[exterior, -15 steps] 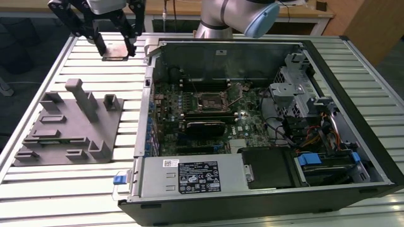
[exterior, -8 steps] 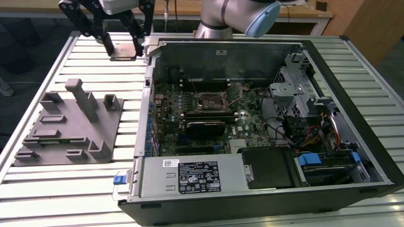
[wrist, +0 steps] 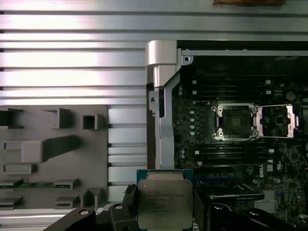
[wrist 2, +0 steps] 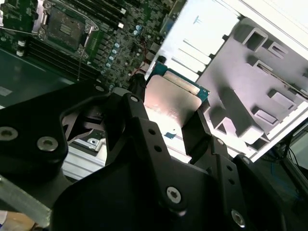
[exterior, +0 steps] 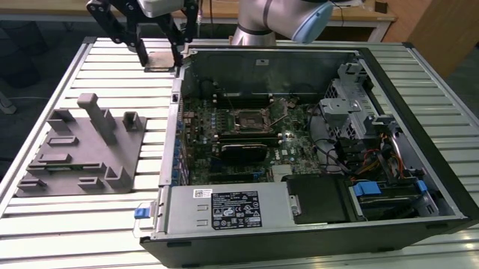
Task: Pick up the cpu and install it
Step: 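Pick up the cpu and move it towards the insertion slot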
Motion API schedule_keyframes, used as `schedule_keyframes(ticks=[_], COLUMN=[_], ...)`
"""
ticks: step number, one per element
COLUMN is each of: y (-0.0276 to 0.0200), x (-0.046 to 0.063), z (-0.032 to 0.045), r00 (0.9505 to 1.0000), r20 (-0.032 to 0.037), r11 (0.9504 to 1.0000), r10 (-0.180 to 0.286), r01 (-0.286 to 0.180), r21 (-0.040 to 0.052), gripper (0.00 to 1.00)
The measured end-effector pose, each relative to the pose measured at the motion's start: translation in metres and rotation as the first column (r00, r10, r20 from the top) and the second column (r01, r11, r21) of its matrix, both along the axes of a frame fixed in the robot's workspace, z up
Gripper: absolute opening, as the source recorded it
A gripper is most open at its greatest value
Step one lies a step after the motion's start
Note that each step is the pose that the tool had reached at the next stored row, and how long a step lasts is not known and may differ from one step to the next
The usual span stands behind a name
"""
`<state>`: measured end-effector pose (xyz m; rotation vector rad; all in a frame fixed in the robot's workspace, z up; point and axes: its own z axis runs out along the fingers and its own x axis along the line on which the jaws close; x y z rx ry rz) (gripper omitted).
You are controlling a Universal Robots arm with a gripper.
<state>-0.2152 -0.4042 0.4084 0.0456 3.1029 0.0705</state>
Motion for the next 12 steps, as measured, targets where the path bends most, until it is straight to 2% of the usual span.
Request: schedule_keyframes(ticks=[12], y=[0.0], x=[0.037], z=[-0.0012], r00=[1.0], r20=[-0.0004], r11=[1.0], r10=[0.0], r01=[0.0], r21=[0.0001], gripper=[0.55])
